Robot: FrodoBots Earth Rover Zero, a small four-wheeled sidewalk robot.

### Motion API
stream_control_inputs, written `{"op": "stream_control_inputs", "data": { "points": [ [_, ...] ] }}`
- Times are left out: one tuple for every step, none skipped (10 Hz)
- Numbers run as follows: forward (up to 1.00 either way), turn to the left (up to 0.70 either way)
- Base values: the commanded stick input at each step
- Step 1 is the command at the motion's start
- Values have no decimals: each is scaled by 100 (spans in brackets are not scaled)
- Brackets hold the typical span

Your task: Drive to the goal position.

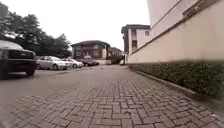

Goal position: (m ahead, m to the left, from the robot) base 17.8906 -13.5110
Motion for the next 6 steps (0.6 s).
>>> {"op": "stream_control_inputs", "data": {
  "points": [
    [70, -35],
    [70, -35],
    [70, -35],
    [70, -35],
    [70, -14],
    [70, 0]
  ]
}}
